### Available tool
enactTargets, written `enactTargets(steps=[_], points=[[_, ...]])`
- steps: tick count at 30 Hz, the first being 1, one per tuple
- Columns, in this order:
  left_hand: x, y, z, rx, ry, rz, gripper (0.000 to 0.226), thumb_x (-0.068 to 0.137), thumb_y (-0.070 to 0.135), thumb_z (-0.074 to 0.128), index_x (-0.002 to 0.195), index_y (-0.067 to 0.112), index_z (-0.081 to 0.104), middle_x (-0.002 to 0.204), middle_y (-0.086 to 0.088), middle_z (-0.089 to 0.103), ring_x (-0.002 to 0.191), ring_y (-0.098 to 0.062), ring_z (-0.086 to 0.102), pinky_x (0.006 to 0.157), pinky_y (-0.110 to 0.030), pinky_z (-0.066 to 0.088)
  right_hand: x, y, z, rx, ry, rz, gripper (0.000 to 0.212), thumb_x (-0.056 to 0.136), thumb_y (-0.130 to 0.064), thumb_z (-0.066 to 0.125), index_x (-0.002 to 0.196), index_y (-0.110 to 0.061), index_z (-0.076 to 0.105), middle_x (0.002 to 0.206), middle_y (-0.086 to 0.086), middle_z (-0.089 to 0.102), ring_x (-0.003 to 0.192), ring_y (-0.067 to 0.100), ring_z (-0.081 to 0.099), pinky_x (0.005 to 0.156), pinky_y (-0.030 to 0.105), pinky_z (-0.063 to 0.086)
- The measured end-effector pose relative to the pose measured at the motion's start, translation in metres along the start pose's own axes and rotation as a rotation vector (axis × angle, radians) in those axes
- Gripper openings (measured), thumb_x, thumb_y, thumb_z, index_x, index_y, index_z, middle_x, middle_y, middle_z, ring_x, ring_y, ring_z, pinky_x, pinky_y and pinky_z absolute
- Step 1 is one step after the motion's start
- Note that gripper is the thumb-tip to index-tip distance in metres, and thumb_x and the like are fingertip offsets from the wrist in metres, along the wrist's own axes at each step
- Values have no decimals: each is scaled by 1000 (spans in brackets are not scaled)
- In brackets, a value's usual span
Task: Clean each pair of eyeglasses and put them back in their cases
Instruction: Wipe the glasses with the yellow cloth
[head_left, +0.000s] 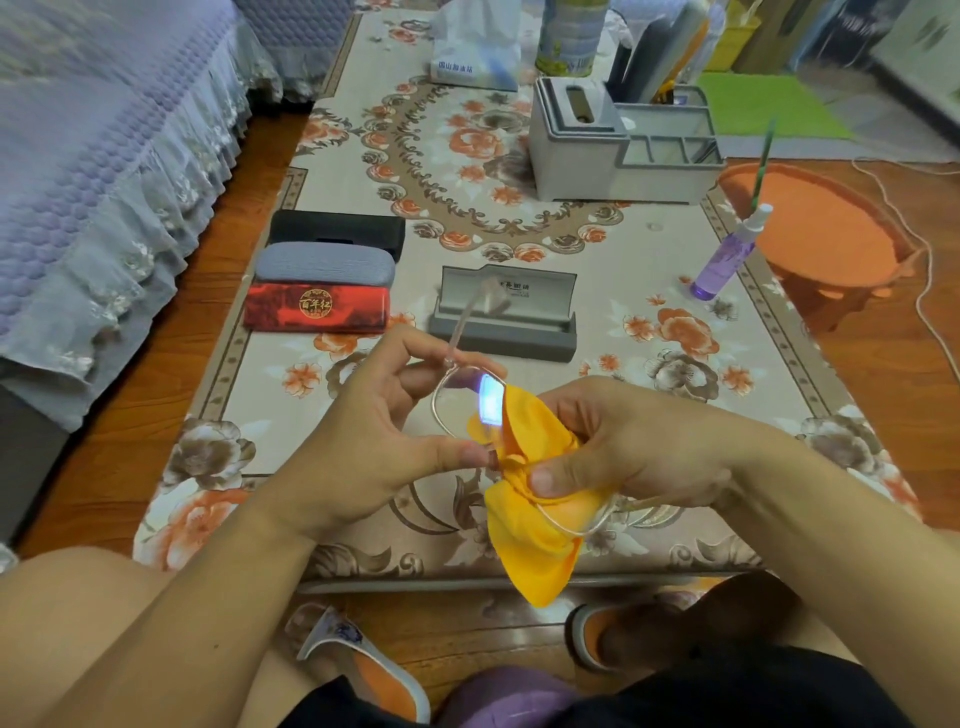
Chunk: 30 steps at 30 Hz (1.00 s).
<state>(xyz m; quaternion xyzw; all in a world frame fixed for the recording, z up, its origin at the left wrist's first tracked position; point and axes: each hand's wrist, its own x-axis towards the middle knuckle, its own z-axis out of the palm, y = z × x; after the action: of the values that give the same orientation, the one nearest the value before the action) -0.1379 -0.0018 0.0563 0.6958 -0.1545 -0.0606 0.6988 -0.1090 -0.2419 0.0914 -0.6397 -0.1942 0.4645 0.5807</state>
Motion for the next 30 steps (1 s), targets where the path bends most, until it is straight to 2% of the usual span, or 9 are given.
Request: enactTargets(steps=[3,5,10,16,22,24,25,27,30], points=[[1,-1,-1,-16,-23,-15,63,66,35,94,113,30,53,127,-8,70,120,-30,65,97,-41,54,-2,2,-1,140,-79,48,21,93,1,59,113,-1,67,105,9,73,93,23,69,87,35,55],[2,-1,0,-28,-34,-18,61,65,36,94,111,33,54,126,-9,70,118,-30,66,93,-37,55,-2,3,-1,157,-84,60,22,94,4,57,114,1,65,103,7,74,91,21,70,85,32,55],[2,-4,4,-61,-52,-27,68,66,38,93,116,22,50,125,-9,71,121,-28,65,96,-36,55,-3,6,1,36,3,39,19,90,6,64,109,3,67,100,11,74,89,22,71,81,30,56],[3,-3,5,-80,-19,-33,70,66,38,92,115,15,48,122,-9,72,116,-24,68,91,-31,56,-3,17,5,273,87,37,22,88,-4,59,106,7,67,97,16,70,84,26,67,82,34,55],[1,-3,5,23,47,64,66,68,37,92,115,17,51,124,-8,70,121,-27,65,105,-48,47,-4,24,0,264,186,48,30,84,-21,72,104,2,72,100,25,61,95,41,50,88,55,36],[1,-1,4,78,78,110,66,67,31,92,115,16,49,123,-3,71,120,-24,66,108,-45,47,-5,19,-1,261,201,36,21,87,-27,69,93,-7,76,85,14,66,82,33,57,85,47,41],[2,-2,5,103,90,130,64,67,26,91,115,17,49,123,-1,71,119,-25,66,109,-45,47,-6,17,-3,264,235,30,19,90,-25,65,89,-9,76,78,7,69,74,25,63,79,37,49],[1,-3,8,155,109,175,62,67,19,90,115,20,50,123,-1,69,118,-27,67,110,-51,46,-7,15,-8,263,309,26,19,92,-22,60,87,-9,74,73,1,71,65,12,66,63,24,53],[-1,-7,13,238,132,252,62,70,17,89,117,17,49,128,-2,67,120,-29,66,108,-58,44,-12,14,-15,207,289,8,19,99,-14,56,93,-11,74,81,2,71,72,14,68,68,26,54]])
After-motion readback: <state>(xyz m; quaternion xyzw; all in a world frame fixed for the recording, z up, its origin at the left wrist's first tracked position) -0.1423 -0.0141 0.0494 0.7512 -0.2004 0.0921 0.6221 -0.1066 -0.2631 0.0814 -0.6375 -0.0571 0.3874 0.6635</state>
